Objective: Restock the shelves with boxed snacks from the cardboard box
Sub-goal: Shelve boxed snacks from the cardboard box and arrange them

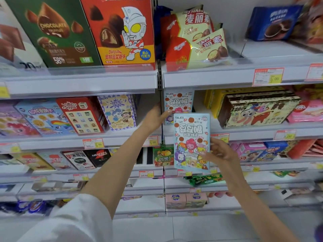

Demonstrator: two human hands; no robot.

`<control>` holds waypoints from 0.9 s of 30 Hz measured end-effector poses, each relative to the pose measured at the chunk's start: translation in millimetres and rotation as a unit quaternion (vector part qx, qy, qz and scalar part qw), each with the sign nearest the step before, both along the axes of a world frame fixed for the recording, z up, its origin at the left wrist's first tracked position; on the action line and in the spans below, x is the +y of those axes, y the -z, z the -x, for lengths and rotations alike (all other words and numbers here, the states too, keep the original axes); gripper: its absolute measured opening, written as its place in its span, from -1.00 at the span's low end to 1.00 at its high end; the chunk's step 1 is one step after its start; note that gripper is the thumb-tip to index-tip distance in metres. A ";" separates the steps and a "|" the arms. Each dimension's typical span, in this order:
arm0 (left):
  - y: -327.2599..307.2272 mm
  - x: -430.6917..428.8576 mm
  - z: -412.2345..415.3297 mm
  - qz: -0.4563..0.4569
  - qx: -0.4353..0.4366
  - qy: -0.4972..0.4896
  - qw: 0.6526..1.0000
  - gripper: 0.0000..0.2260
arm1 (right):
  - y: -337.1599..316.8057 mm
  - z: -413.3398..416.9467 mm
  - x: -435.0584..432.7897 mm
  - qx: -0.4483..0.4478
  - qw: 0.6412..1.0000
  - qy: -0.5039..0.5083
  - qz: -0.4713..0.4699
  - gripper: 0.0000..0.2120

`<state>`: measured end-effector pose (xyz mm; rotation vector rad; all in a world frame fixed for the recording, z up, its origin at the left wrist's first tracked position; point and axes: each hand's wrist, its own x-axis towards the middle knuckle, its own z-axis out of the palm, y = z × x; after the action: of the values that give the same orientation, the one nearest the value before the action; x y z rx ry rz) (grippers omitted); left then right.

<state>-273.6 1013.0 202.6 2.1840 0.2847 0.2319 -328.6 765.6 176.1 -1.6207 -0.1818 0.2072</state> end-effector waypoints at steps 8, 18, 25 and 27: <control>32.0 21.8 69.6 -0.254 -0.085 -0.080 0.960 -0.65 | -18.7 -38.3 48.0 -0.055 0.998 -0.036 -0.014 -0.48; 30.7 26.7 93.1 -0.321 -0.085 -0.022 0.943 -0.72 | -8.8 -84.1 76.9 -0.140 0.989 0.022 0.050 -0.46; 31.8 26.1 95.2 -0.326 -0.075 -0.006 0.943 -0.73 | -9.3 -100.6 77.5 -0.194 0.969 0.032 0.148 -0.42; 31.4 24.7 94.7 -0.327 -0.076 -0.002 0.942 -0.74 | -7.9 -101.7 77.6 -0.195 0.969 0.020 0.152 -0.41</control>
<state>-368.3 1037.6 171.2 2.7990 0.1308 0.5602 -226.9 843.2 184.0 -1.9598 -0.4346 -0.1253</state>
